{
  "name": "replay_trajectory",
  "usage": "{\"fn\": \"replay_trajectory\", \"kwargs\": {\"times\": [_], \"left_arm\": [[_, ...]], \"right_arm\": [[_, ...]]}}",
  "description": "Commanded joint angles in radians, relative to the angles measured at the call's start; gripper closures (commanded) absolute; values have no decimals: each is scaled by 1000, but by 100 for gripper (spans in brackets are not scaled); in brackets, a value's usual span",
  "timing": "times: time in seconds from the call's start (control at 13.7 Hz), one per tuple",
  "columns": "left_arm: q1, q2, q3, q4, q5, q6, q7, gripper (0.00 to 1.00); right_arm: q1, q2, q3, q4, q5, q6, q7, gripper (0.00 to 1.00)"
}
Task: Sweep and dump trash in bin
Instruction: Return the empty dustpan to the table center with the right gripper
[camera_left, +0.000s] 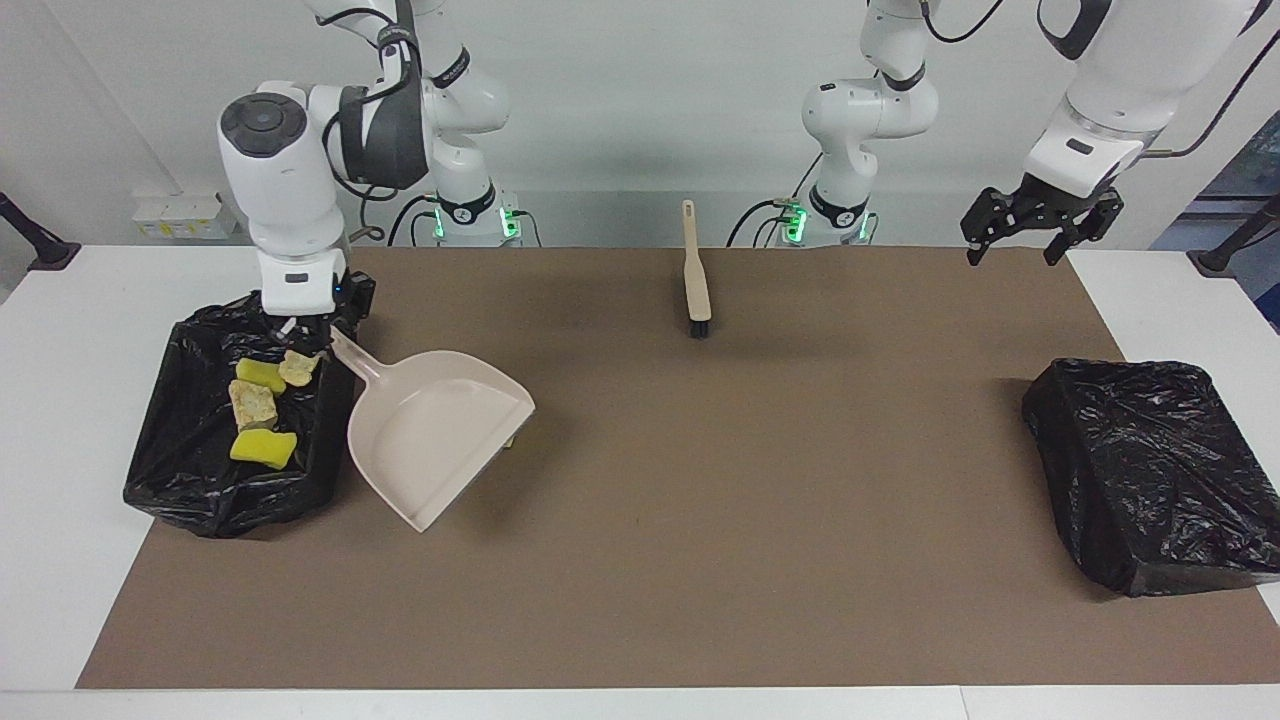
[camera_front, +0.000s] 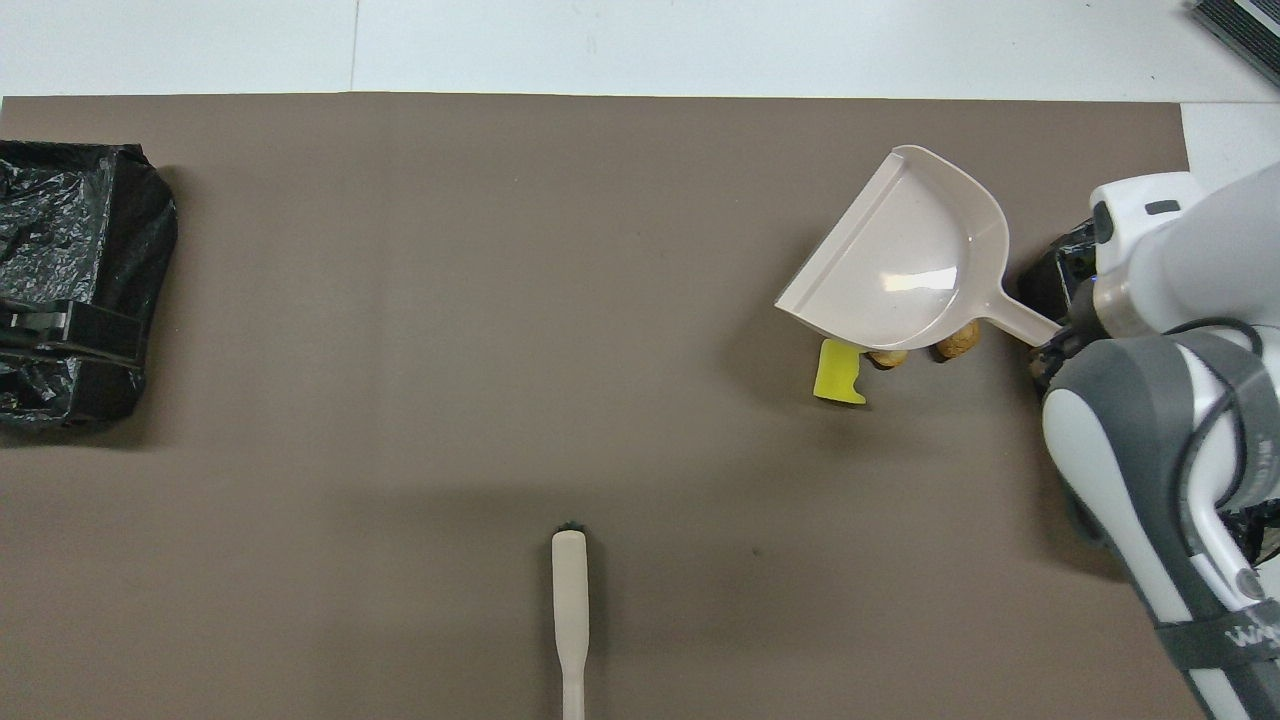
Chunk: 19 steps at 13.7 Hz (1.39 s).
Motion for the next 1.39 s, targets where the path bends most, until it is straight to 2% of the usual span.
{"fn": "replay_trajectory", "kwargs": {"times": [0.0,0.22,0.44,0.58,0.88,1.09,1.31], "left_arm": [[22,-4,-6,7,-24,2,-10,0],[16,-4,-8,7,-23,4,-12,0],[8,-6,-9,10,-20,2,-4,0],[15,-13,-9,12,-20,-1,-6,0],[23,-13,-6,12,-17,-6,-7,0],[22,-15,-6,12,-15,-6,-7,0],[20,-18,-8,7,-15,-12,-7,0]], "right_arm": [[84,10,-3,0,65,7,261,100],[218,67,-3,50,93,19,608,100],[320,114,-3,111,157,29,818,100],[402,183,-3,185,160,19,973,100],[531,304,-1,289,165,19,1203,100],[606,349,-1,290,167,44,1303,100],[655,403,5,268,194,171,1397,100]]}}
